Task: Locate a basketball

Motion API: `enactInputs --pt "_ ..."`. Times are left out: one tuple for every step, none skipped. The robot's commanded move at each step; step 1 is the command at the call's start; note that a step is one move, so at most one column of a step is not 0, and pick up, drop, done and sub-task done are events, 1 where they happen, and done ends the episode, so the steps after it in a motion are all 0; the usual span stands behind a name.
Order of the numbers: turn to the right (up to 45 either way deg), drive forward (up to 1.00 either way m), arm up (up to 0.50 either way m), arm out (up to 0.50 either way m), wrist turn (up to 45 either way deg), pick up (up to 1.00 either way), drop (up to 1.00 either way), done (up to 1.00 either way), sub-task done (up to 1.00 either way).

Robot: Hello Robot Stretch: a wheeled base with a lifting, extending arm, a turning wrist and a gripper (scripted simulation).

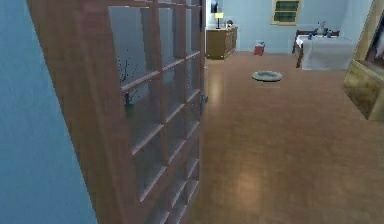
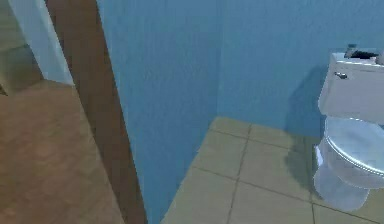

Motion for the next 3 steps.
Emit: enactInputs --pt "18.0 0.0 0.0 0.0 0.0 0.0 0.0 0.0 0.0" --pt "0.0 1.0 0.0 0.0 0.0 0.0 0.0 0.0 0.0" --pt "0.0 0.5 0.0 0.0 0.0 0.0 0.0 0.0 0.0"
